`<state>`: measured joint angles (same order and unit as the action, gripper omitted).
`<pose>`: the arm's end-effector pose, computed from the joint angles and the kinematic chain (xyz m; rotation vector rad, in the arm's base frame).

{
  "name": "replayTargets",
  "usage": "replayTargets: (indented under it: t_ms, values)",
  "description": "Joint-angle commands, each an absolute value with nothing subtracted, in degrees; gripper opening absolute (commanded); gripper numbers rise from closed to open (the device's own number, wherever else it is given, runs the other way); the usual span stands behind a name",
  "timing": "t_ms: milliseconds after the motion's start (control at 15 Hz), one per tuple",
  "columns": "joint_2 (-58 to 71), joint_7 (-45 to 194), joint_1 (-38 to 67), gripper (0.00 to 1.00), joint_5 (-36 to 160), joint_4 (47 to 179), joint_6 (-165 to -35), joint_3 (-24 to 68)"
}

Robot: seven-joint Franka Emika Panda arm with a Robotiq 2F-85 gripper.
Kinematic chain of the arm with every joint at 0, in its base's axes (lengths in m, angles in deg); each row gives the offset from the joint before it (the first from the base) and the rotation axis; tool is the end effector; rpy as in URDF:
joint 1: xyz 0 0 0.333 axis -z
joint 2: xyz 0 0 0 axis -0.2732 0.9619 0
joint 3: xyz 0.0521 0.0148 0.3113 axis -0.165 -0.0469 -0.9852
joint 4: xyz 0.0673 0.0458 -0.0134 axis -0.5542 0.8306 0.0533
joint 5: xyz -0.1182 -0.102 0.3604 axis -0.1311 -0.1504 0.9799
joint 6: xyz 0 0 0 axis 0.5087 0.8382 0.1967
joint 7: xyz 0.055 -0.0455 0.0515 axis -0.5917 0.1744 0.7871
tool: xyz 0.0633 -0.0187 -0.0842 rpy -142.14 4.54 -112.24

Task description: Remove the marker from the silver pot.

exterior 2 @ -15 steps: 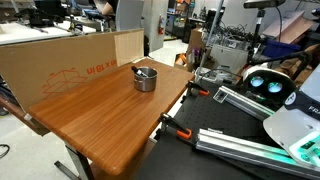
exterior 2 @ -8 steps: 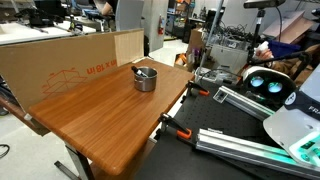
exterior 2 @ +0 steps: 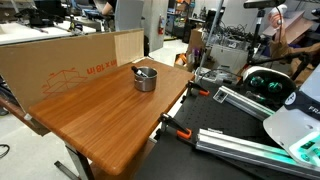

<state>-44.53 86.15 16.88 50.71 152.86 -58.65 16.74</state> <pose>0.3598 -0.0211 0.5601 2.8760 0.2215 -0.1351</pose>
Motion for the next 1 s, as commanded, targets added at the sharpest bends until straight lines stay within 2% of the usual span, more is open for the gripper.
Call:
replayTargets:
  t_ms: [0, 600, 933]
  values:
    - [-44.46, 85.66, 15.71, 1.0, 50.27, 152.73, -58.41, 17.6]
    - [-44.46, 85.66, 15.71, 1.0, 50.27, 152.73, -58.41, 17.6]
    - [-40.51, 93.29, 14.77, 1.0, 47.85, 152.71, -58.9, 19.2]
